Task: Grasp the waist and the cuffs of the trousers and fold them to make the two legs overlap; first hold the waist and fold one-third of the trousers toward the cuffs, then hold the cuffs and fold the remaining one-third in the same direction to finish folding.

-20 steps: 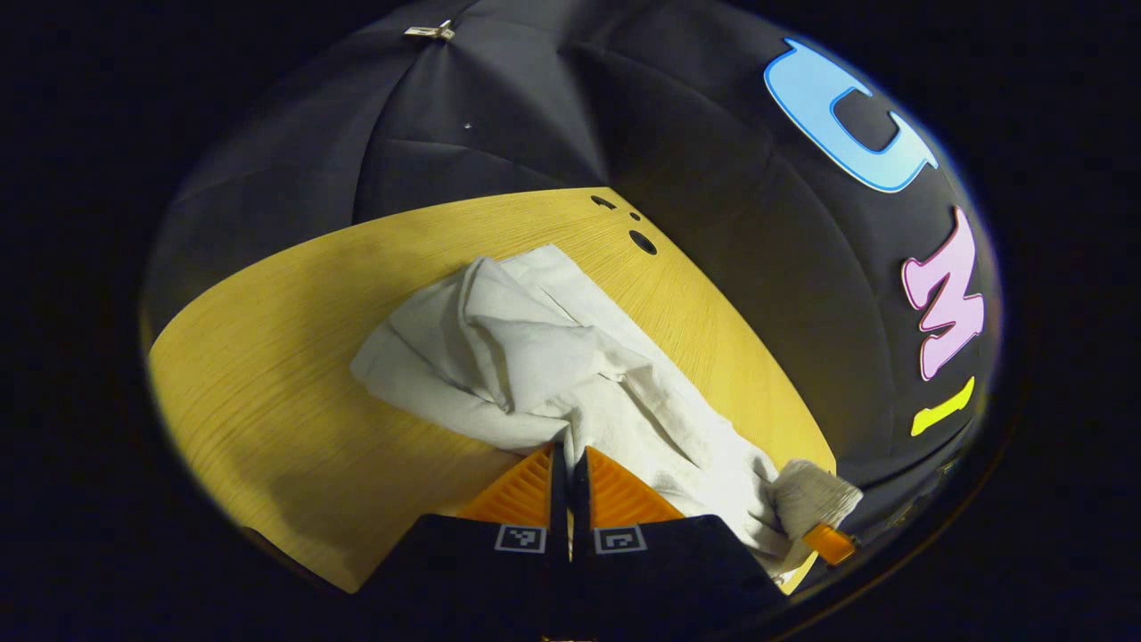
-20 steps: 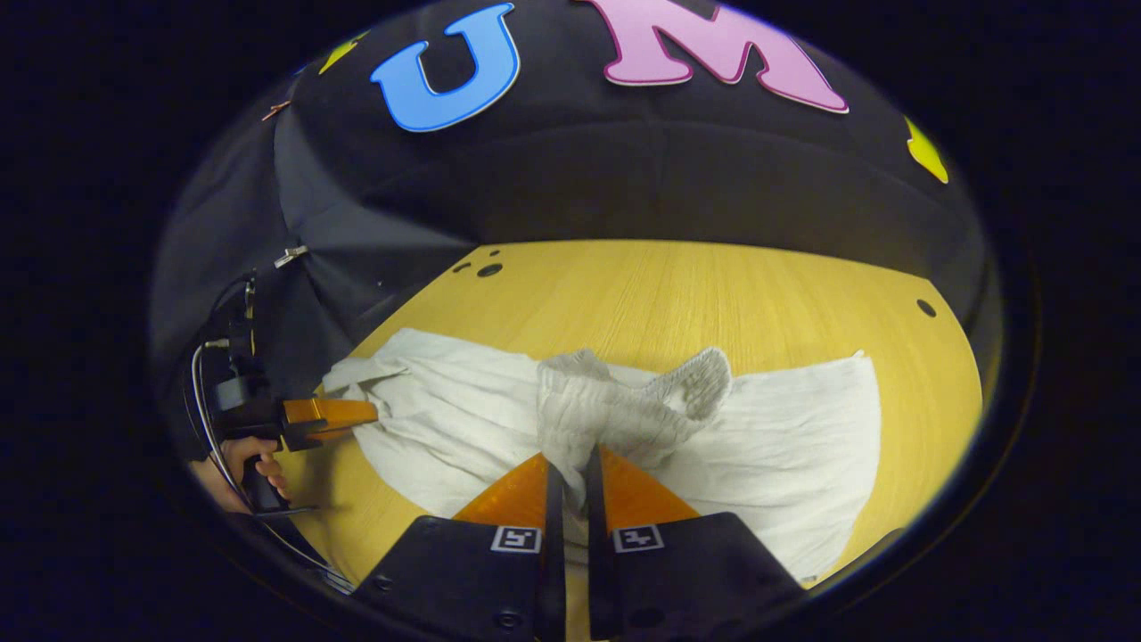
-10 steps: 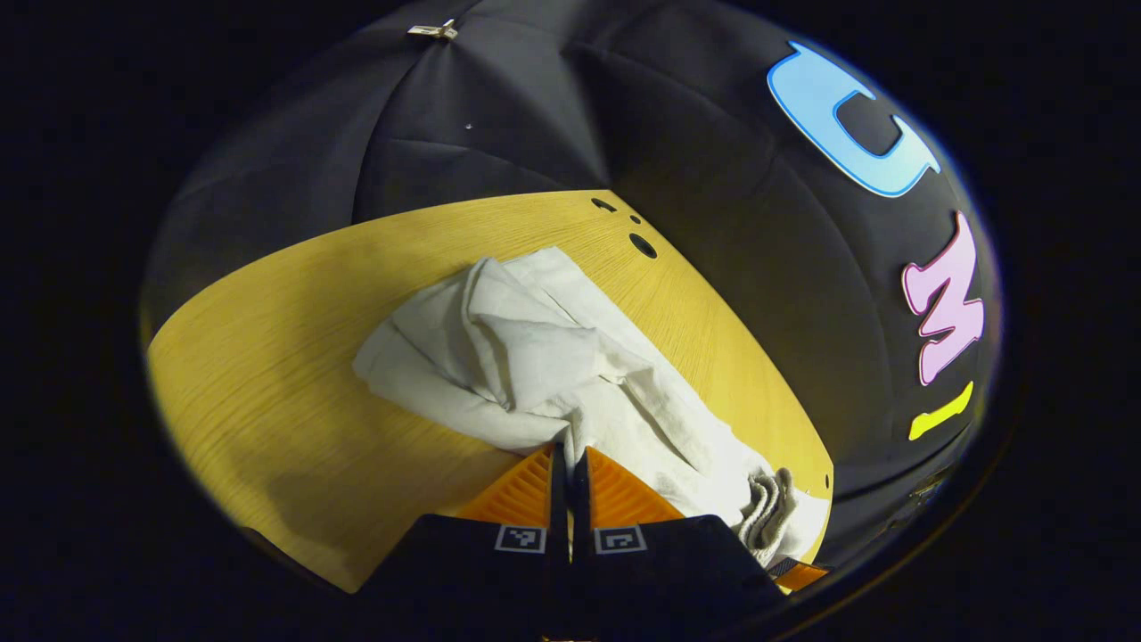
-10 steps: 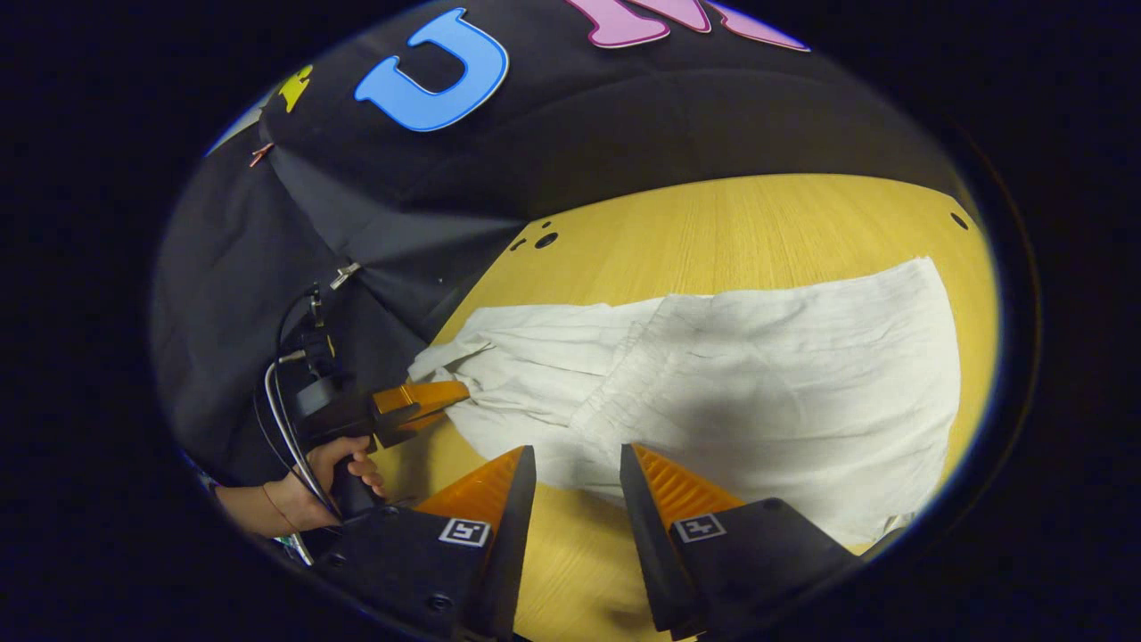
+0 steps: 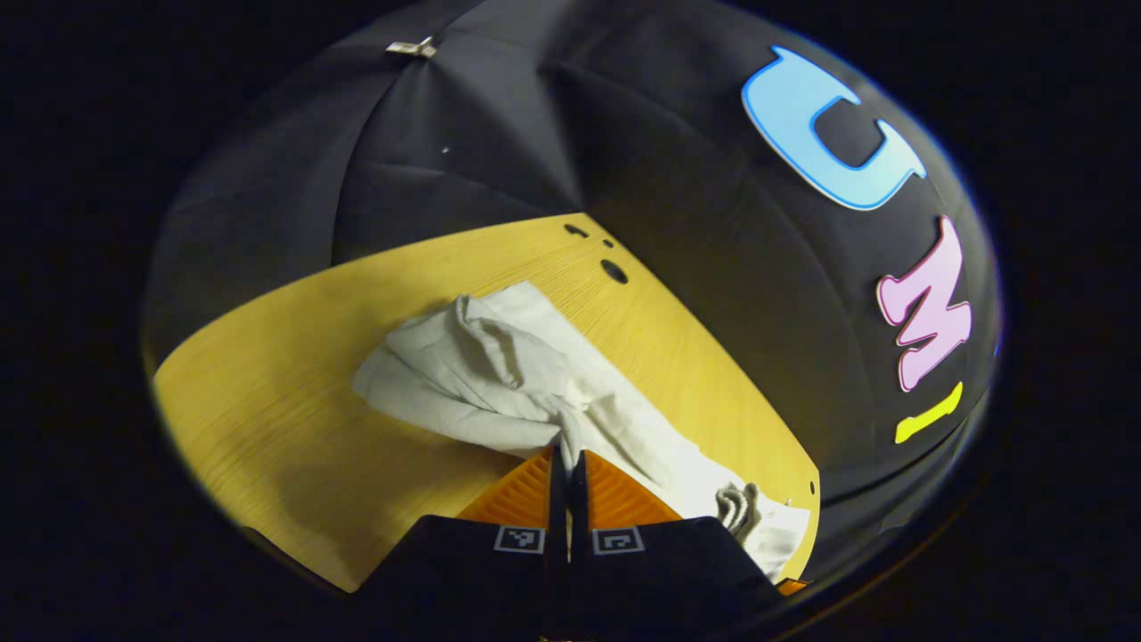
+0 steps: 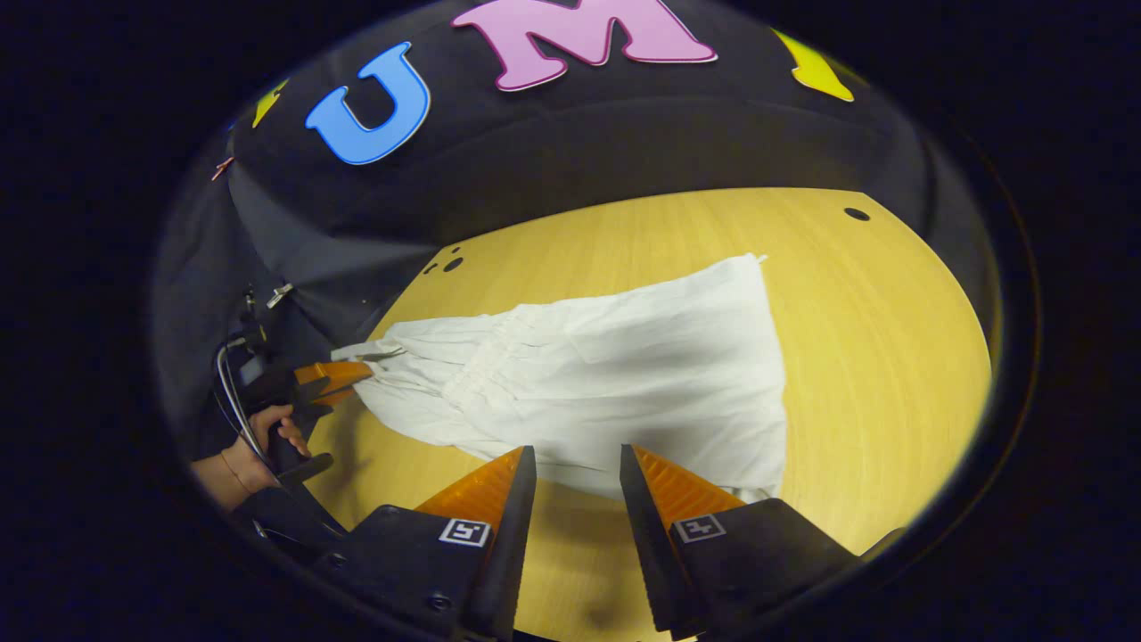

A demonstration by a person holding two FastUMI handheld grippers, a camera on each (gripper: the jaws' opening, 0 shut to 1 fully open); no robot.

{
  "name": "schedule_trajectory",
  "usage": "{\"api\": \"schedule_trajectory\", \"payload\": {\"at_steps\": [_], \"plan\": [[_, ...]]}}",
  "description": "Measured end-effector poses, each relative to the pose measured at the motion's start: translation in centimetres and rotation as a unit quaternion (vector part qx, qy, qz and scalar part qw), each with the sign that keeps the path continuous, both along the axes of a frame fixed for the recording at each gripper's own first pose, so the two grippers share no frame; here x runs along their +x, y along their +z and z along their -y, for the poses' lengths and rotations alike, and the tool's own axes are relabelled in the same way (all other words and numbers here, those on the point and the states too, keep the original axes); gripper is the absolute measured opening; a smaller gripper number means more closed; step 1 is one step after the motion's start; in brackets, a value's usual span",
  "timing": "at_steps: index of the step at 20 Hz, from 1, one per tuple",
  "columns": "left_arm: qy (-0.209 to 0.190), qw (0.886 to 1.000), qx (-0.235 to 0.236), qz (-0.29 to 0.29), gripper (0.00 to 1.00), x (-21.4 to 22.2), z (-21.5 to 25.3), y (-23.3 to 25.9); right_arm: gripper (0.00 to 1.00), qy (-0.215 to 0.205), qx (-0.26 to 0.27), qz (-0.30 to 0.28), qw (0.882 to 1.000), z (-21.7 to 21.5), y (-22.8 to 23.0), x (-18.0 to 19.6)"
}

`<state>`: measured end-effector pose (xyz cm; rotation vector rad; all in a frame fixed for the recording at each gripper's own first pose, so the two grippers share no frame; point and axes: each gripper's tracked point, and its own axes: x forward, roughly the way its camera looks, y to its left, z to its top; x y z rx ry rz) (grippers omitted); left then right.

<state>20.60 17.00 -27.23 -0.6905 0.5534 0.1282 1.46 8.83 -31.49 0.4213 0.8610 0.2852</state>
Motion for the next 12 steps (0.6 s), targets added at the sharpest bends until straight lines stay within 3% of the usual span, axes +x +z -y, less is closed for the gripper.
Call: {"api": "schedule_trajectory", "payload": {"at_steps": [6,12], "plan": [[-0.047,0.995,0.069,0.059,0.05,1.7,4.1,6.3,0.60,-0.035,-0.008,-0.017,0.999,4.5,-1.3,-2.3],[-0.105,0.983,0.103,0.110,0.05,2.7,11.2,11.1,0.60,-0.044,-0.007,-0.018,0.999,7.7,-1.5,-3.3]]}}
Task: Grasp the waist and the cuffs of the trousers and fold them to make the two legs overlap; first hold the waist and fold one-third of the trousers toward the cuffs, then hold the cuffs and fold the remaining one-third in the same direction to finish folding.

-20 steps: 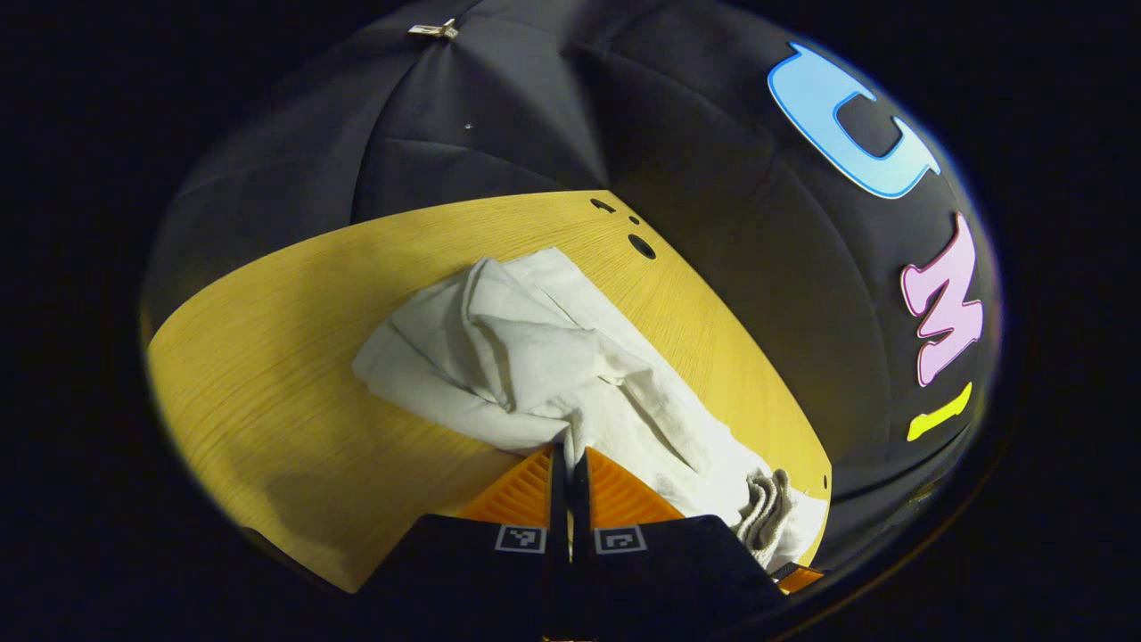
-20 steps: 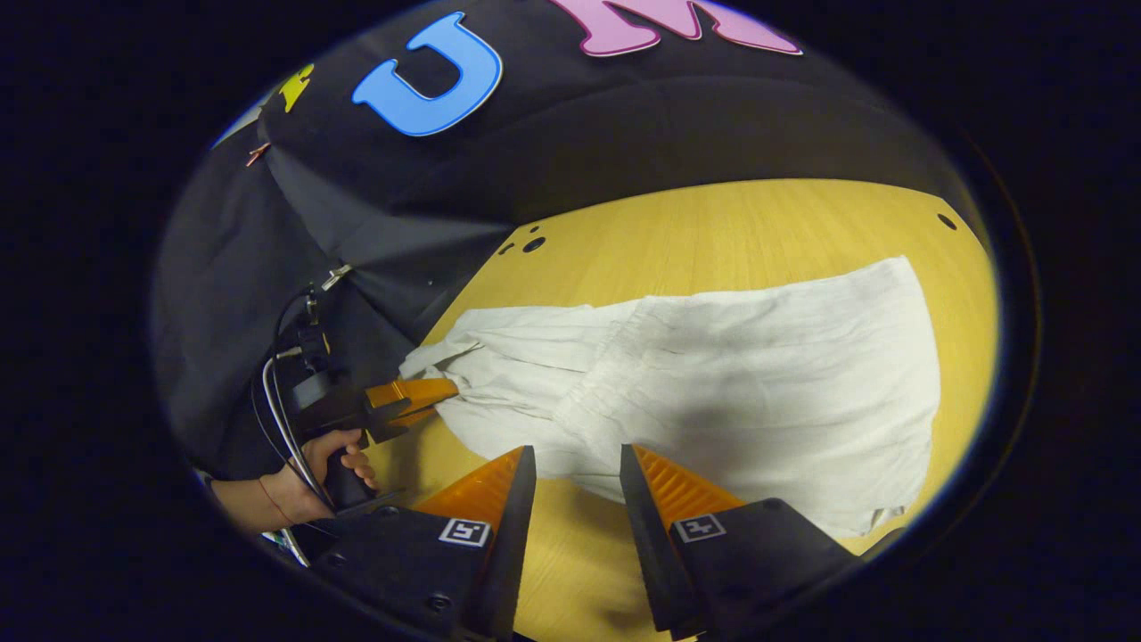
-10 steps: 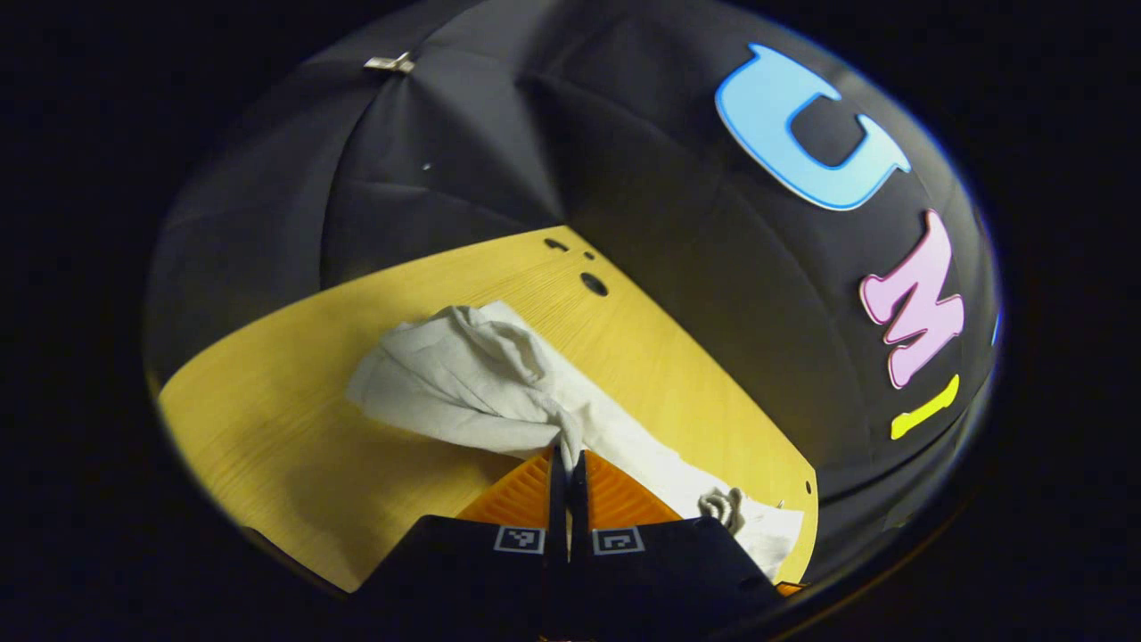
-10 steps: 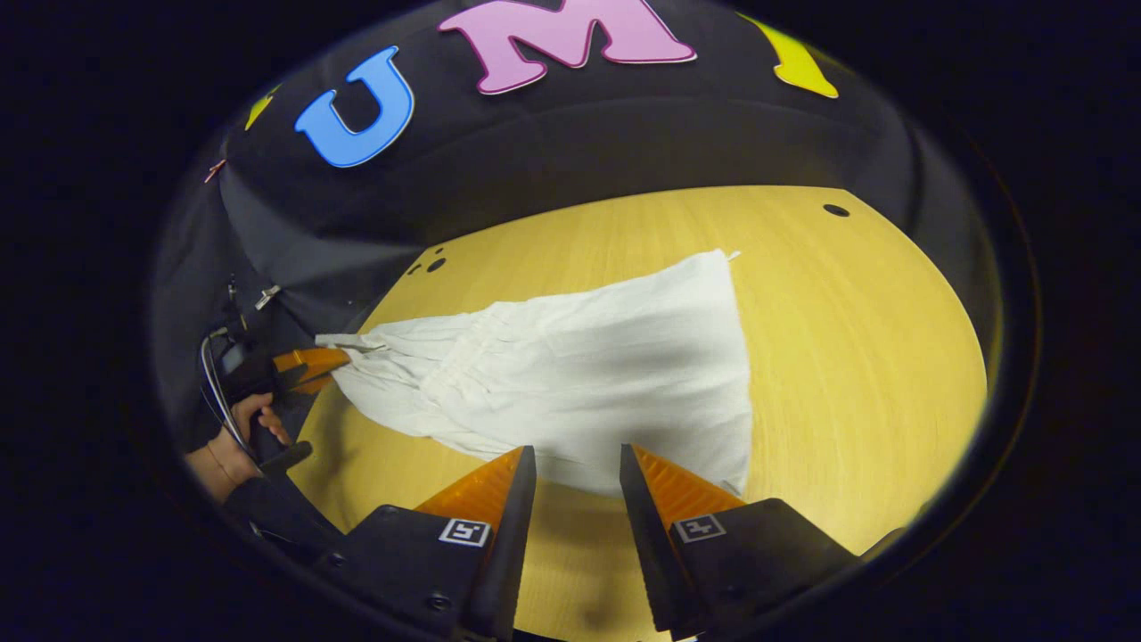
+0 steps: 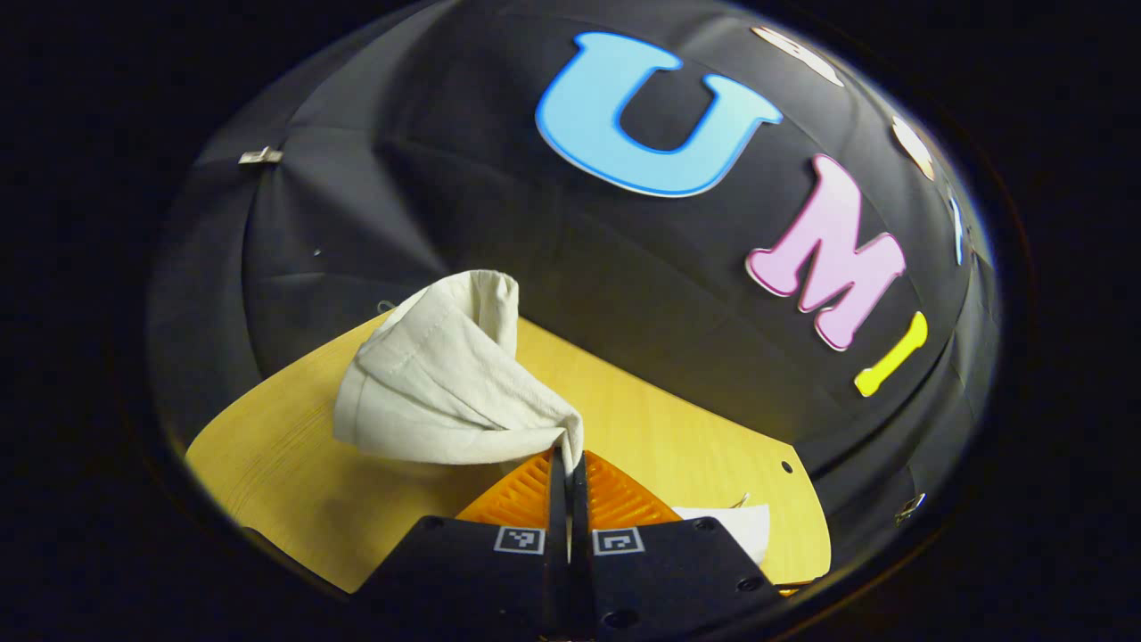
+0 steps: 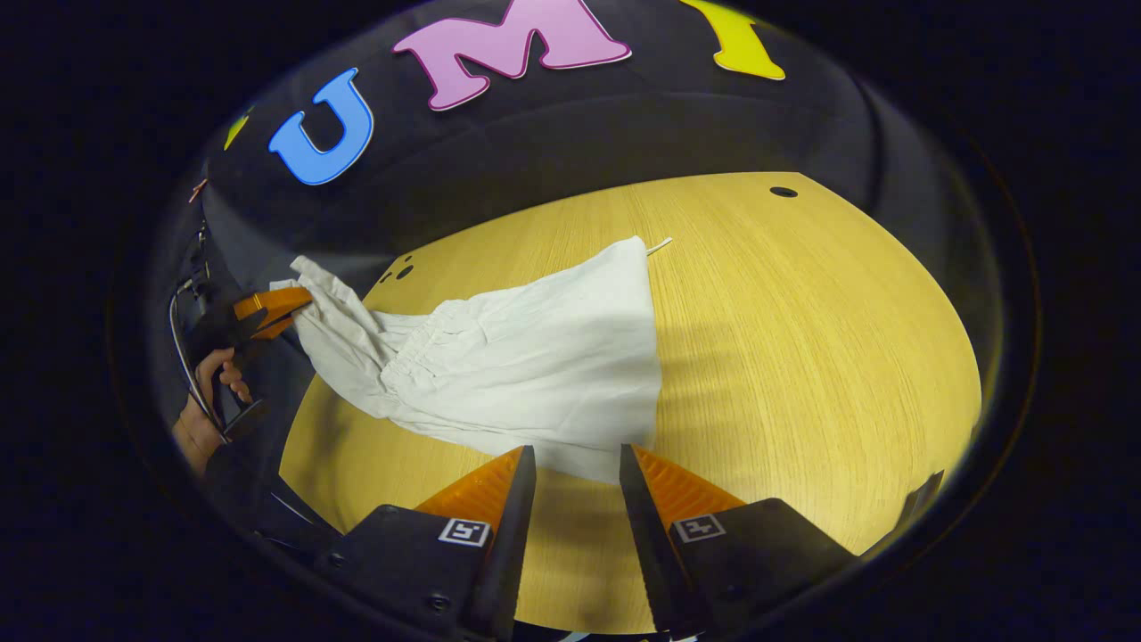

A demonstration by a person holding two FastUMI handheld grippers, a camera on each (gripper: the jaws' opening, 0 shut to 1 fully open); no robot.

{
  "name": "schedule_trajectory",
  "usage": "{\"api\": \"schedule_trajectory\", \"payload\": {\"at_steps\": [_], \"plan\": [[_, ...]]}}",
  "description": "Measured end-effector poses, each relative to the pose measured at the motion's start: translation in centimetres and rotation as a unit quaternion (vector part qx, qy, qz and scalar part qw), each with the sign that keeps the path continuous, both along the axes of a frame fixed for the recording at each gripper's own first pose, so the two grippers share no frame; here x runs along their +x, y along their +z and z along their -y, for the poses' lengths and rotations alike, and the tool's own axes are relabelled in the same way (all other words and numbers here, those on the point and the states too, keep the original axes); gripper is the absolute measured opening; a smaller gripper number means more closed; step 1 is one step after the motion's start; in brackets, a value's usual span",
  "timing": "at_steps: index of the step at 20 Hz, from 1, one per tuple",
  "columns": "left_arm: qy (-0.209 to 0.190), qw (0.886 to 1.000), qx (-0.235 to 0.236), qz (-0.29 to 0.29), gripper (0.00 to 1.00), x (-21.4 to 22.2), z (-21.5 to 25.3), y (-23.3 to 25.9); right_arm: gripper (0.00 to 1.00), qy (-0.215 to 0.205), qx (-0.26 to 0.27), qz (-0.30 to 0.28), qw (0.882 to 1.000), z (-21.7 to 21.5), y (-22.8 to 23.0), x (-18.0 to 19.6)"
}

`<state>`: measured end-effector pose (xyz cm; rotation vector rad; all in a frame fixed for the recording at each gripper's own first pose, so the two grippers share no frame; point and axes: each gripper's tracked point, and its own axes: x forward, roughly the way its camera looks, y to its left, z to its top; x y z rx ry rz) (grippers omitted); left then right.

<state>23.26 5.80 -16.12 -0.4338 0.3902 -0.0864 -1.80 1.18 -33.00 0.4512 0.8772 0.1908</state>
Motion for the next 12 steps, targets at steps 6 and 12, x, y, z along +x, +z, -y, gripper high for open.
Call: {"api": "schedule_trajectory", "payload": {"at_steps": [6,12], "plan": [[-0.073,0.997,0.028,0.018,0.05,-0.6,9.5,1.3,0.60,-0.019,0.000,-0.002,1.000,4.0,-0.5,-0.9],[-0.140,0.989,0.055,0.005,0.05,-2.0,17.2,-1.3,0.60,-0.042,-0.001,-0.008,0.999,7.9,-1.1,-1.7]]}}
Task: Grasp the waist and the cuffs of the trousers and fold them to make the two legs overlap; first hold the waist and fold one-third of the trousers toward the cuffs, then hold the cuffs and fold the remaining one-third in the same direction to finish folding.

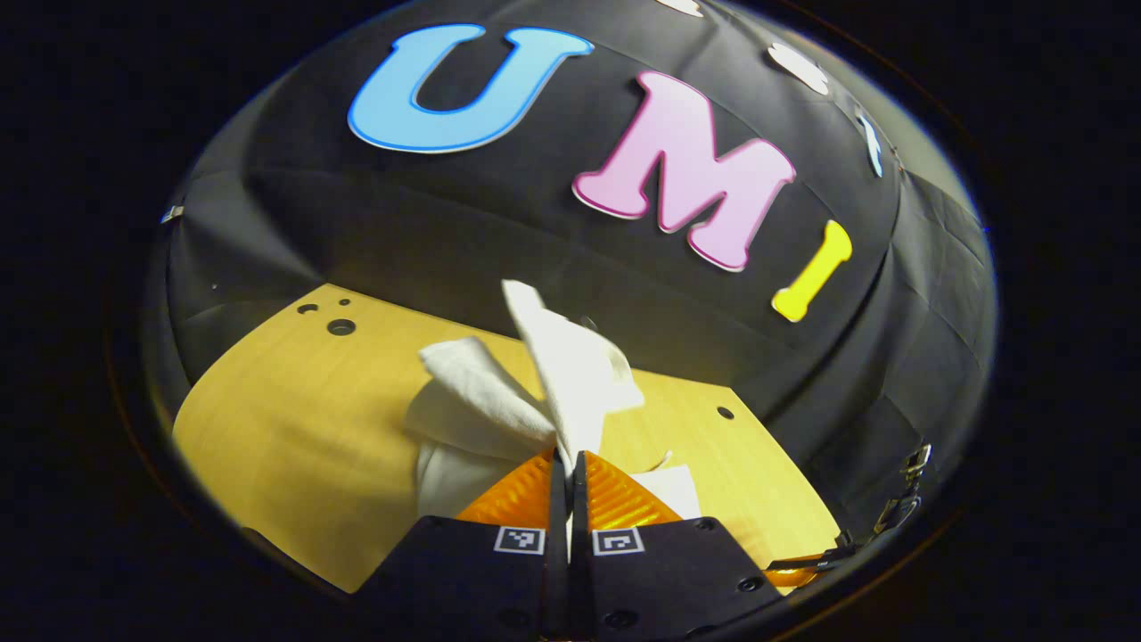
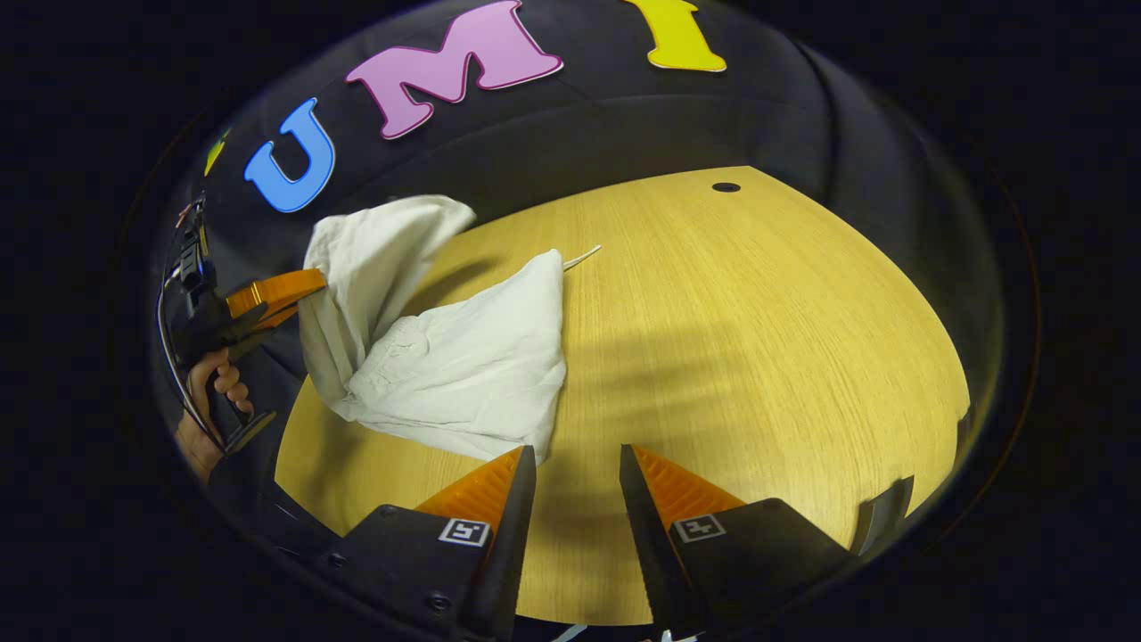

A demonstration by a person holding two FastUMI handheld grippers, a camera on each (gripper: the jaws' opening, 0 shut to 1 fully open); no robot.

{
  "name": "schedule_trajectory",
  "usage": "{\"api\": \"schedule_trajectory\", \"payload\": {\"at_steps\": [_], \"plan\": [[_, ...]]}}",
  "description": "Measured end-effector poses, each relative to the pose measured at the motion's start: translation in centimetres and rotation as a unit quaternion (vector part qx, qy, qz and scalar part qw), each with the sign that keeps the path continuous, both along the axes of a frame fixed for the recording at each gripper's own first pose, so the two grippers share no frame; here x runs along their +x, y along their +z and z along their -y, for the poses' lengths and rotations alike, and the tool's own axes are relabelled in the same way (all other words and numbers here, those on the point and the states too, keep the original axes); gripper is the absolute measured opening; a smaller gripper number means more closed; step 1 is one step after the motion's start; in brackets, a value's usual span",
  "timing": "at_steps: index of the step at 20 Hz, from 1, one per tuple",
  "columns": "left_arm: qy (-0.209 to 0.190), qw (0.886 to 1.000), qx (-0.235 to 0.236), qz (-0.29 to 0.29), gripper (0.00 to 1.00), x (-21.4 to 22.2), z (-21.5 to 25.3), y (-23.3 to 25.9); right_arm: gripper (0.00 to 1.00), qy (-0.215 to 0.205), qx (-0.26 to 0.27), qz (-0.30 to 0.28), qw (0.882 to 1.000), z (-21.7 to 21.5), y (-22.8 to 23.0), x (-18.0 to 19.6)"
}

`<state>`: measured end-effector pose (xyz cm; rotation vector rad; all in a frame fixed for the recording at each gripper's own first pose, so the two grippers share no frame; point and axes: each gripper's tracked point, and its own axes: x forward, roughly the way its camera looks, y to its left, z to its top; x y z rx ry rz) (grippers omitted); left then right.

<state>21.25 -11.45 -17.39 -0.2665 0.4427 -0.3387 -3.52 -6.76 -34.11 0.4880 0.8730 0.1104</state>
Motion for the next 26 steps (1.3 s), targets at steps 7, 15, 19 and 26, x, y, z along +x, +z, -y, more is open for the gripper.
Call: {"api": "schedule_trajectory", "payload": {"at_steps": [7,15,19,26], "plan": [[-0.031,0.998,0.027,-0.052,0.05,-2.0,4.6,-5.4,0.60,-0.014,0.001,-0.009,1.000,2.8,-1.0,-1.0],[-0.050,0.983,0.091,-0.150,0.06,-5.4,4.9,-13.8,0.60,-0.011,0.003,-0.008,1.000,3.1,-0.7,-0.9],[-0.058,0.983,0.048,-0.167,0.30,-6.0,6.2,-14.8,0.60,-0.002,0.000,0.000,1.000,2.6,0.2,-0.4],[-0.040,0.983,-0.043,-0.172,0.93,-7.2,6.9,-9.0,0.60,0.013,-0.001,0.016,1.000,1.7,2.7,0.2]]}}
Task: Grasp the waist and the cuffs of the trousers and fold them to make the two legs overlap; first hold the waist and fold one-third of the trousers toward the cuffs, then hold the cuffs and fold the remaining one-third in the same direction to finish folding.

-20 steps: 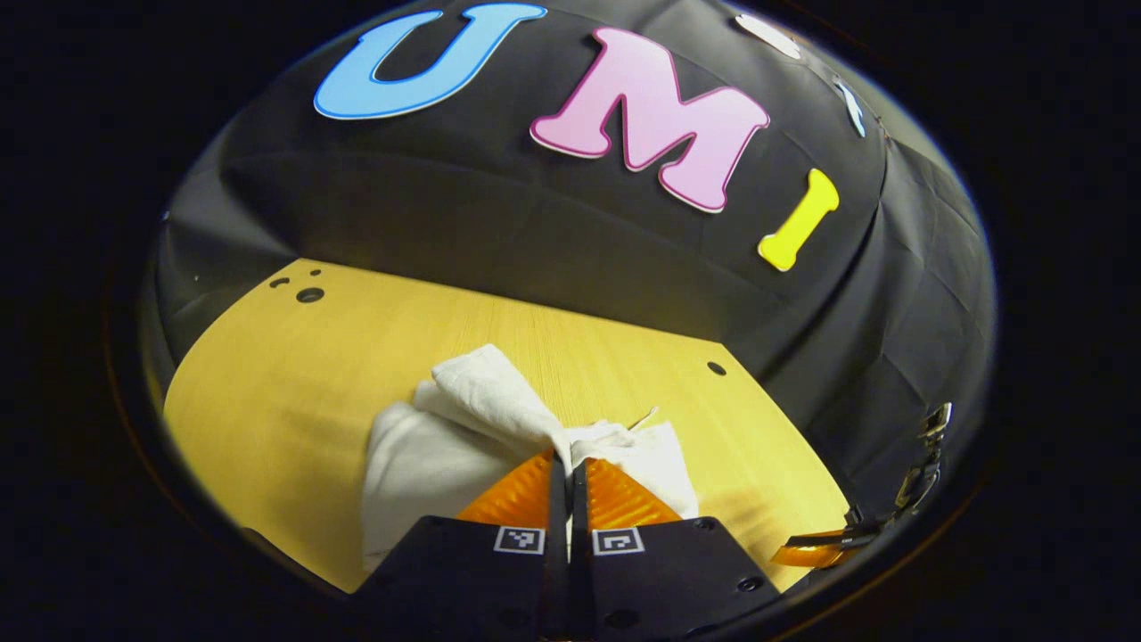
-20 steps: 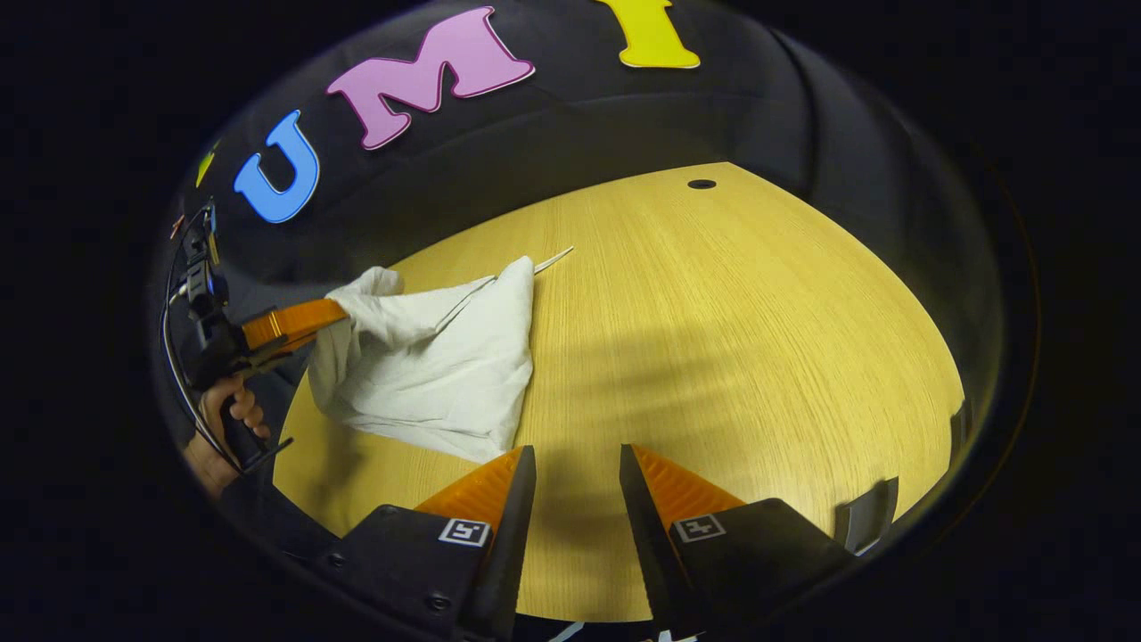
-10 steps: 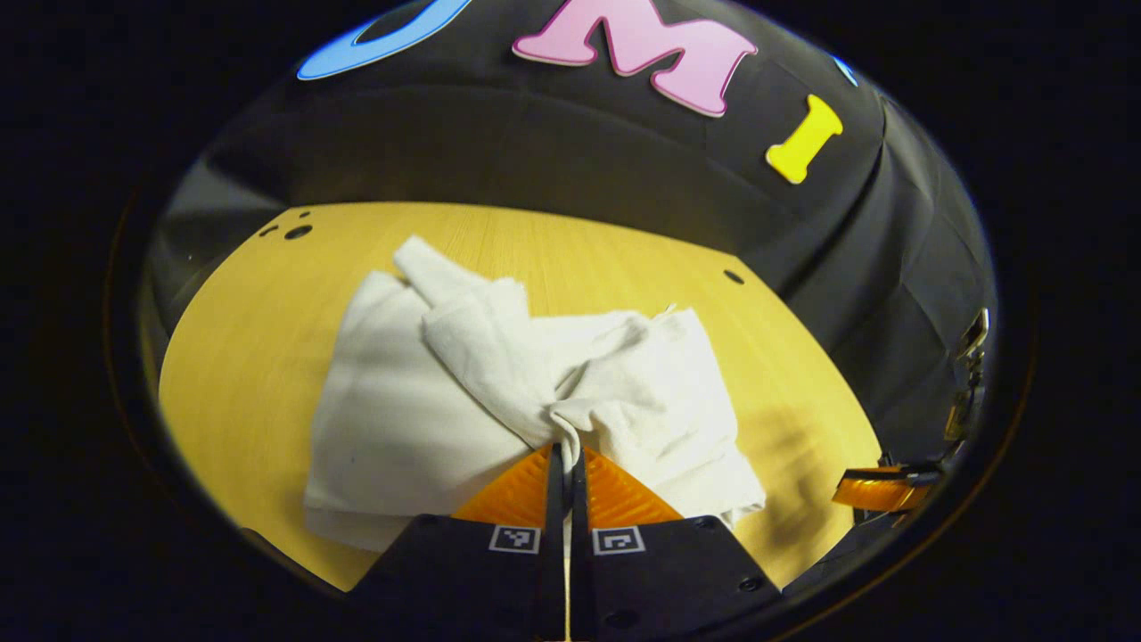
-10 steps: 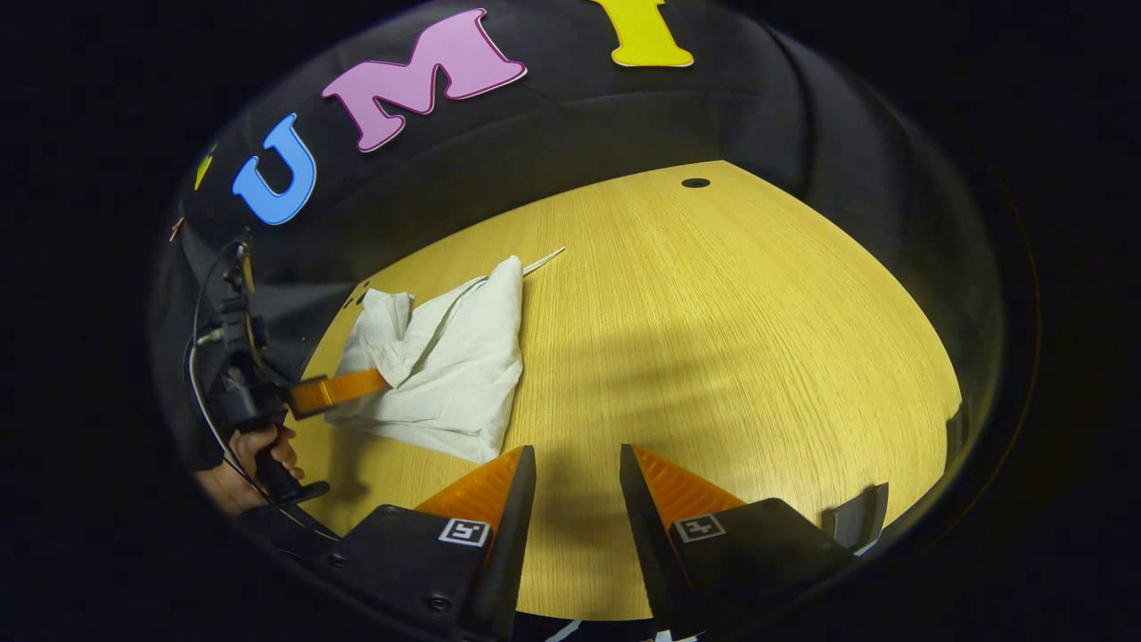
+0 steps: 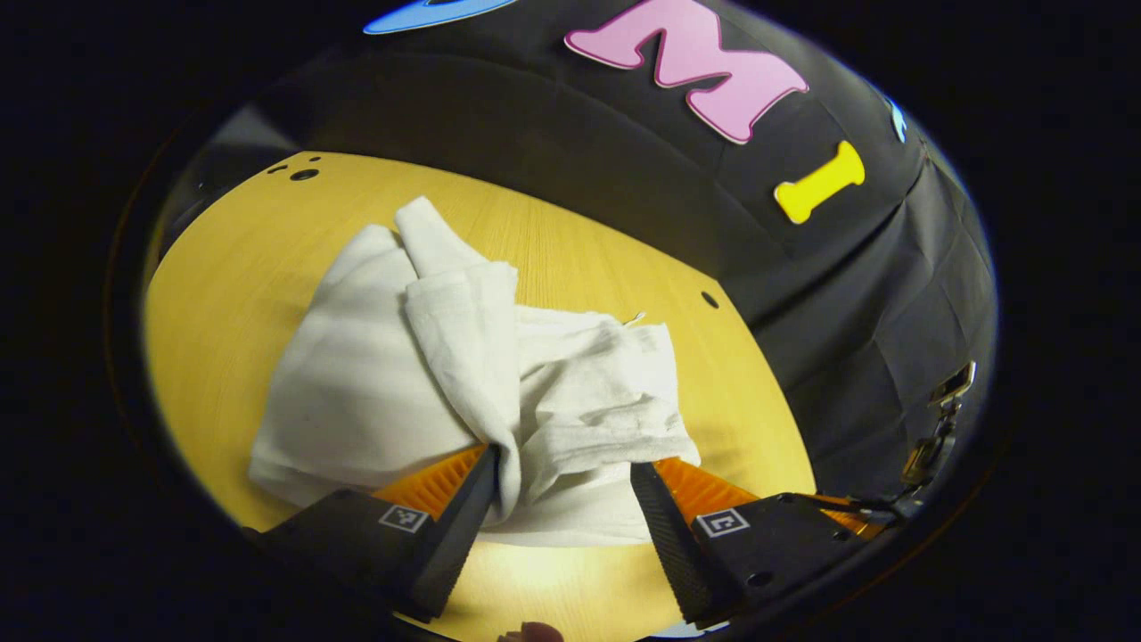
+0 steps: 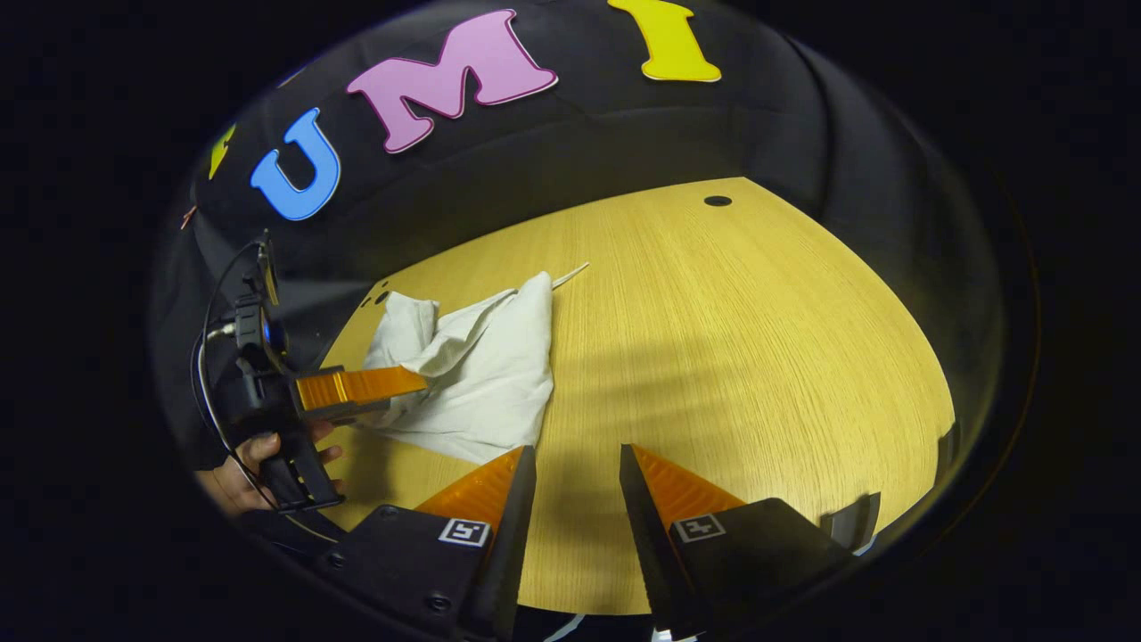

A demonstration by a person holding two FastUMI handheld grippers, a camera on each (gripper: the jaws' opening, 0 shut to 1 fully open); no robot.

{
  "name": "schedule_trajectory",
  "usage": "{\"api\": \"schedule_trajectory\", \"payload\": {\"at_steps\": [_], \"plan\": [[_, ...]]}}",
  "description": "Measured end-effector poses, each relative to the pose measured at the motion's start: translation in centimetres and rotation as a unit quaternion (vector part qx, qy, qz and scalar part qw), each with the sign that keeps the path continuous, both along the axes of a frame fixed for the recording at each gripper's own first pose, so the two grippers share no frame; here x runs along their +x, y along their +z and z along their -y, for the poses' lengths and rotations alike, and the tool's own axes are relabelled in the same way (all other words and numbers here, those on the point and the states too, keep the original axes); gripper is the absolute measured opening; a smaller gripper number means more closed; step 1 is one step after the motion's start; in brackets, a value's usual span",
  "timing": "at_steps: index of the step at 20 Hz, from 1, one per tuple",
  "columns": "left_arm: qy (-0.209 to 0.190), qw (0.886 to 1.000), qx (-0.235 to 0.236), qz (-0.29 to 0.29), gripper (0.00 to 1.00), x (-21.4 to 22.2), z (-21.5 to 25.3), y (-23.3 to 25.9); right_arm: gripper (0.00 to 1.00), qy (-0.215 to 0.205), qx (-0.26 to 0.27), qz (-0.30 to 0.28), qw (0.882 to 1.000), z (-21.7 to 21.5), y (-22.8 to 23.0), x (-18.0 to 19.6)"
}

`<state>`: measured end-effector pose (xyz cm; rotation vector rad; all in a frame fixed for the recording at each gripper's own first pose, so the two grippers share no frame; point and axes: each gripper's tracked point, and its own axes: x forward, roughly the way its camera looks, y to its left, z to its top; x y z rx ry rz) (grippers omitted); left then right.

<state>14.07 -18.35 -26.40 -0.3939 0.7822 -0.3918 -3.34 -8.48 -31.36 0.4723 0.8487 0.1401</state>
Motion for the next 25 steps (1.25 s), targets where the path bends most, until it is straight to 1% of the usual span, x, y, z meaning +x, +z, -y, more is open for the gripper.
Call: {"api": "schedule_trajectory", "payload": {"at_steps": [1,2,3,4,5,6,7,8,10,13,17,19,25], "plan": [[0.006,1.000,-0.003,0.006,0.94,-0.4,-0.4,1.0,0.60,0.005,0.000,0.003,1.000,-0.3,0.3,-0.1],[0.011,1.000,-0.003,0.013,0.93,-0.8,-0.8,1.9,0.63,0.011,0.002,0.007,1.000,-0.5,0.9,-0.2],[0.016,1.000,-0.002,0.021,0.93,-1.3,-1.2,2.8,0.70,0.018,0.004,0.012,1.000,-1.0,1.4,-0.2],[0.019,0.999,-0.001,0.027,0.94,-2.1,-1.6,3.5,0.79,0.023,0.004,0.016,1.000,-1.2,1.9,-0.3],[0.022,0.999,0.000,0.030,0.94,-2.8,-2.1,4.2,0.79,0.029,0.005,0.020,0.999,-1.4,2.2,-0.3],[0.027,0.999,0.000,0.033,0.94,-3.5,-2.5,4.6,0.72,0.034,0.005,0.024,0.999,-1.6,2.6,-0.2],[0.031,0.999,0.001,0.033,0.94,-4.2,-3.0,5.0,0.82,0.039,0.004,0.029,0.999,-1.9,3.1,-0.3],[0.037,0.999,0.003,0.031,0.93,-4.9,-3.3,5.3,0.82,0.041,0.001,0.038,0.998,-1.9,3.6,-0.2],[0.042,0.999,0.003,0.032,0.93,-6.1,-4.0,5.9,0.82,0.041,0.002,0.047,0.998,-1.8,4.5,0.3],[0.043,0.998,0.014,0.037,0.94,-7.3,-4.6,6.7,0.82,0.031,0.006,0.041,0.999,-1.0,5.0,0.8],[0.042,0.998,0.022,0.046,0.94,-9.0,-4.6,7.4,0.82,0.054,-0.001,0.027,0.998,-0.8,4.7,1.1],[0.040,0.998,0.029,0.043,0.93,-9.9,-4.6,7.2,0.82,0.053,0.005,0.028,0.998,-0.8,4.9,1.6],[0.037,0.998,0.035,0.043,0.94,-10.3,-4.6,7.2,0.83,0.054,0.009,0.038,0.998,-1.6,5.4,1.9]]}}
